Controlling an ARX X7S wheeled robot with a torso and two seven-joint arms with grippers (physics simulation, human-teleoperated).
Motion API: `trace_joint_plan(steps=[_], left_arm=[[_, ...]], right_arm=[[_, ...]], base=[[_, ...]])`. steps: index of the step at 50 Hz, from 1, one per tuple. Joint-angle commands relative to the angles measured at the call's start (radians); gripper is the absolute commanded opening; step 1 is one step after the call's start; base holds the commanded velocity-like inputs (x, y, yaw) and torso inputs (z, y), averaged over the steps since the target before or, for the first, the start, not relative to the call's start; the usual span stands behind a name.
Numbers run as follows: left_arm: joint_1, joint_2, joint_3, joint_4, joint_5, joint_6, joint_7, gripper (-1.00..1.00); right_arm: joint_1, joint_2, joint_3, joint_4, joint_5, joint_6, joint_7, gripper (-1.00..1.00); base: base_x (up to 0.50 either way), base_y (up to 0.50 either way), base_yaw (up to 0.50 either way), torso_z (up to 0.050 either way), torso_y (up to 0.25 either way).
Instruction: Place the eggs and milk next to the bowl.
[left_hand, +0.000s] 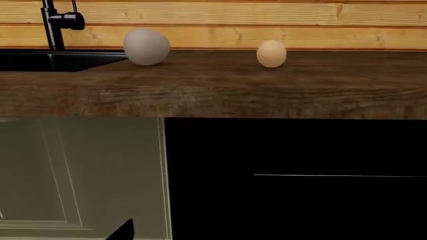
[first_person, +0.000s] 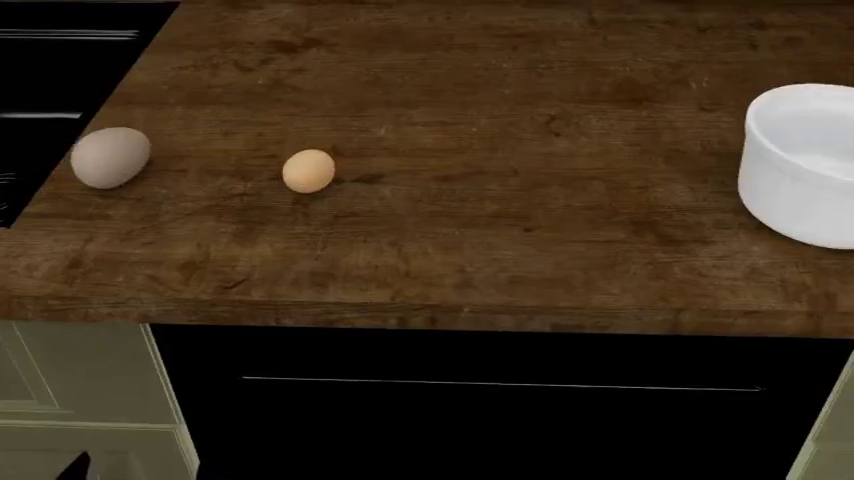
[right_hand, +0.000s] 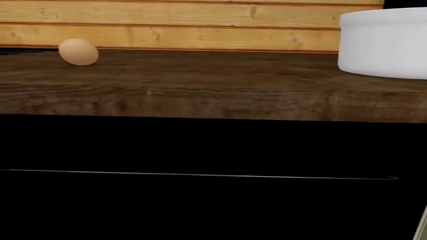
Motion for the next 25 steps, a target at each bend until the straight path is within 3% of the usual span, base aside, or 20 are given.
trace_joint_plan(steps=[1, 13, 14, 15, 25], left_arm=[[0.000, 0.000, 0.000, 0.000, 0.000, 0.000, 0.000, 1.00], [0.000, 0.000, 0.000, 0.000, 0.000, 0.000, 0.000, 1.00], [-0.004, -0.031, 0.039, -0.131, -0.036, 0.057, -0.032, 1.00], [-0.004, -0.037, 0.048, 0.006, -0.009, -0.020, -0.049, 1.00], [-0.001, -0.045, 0.055, 0.041, -0.086, -0.051, -0.018, 1.00]], right_arm=[[0.000, 0.000, 0.000, 0.000, 0.000, 0.000, 0.000, 1.00], [0.000, 0.000, 0.000, 0.000, 0.000, 0.000, 0.000, 1.00], [0.001, 0.018, -0.021, 0.001, 0.017, -0.003, 0.022, 1.00], [0.000, 0.020, -0.022, -0.008, 0.016, 0.005, 0.026, 1.00], [0.002, 0.032, -0.036, -0.031, 0.028, 0.015, 0.040, 1.00]], base=[[0.00, 0.00, 0.00, 0.000, 0.000], [0.00, 0.00, 0.00, 0.000, 0.000], [0.00, 0.00, 0.00, 0.000, 0.000], [0.00, 0.00, 0.00, 0.000, 0.000], [0.00, 0.00, 0.00, 0.007, 0.000]])
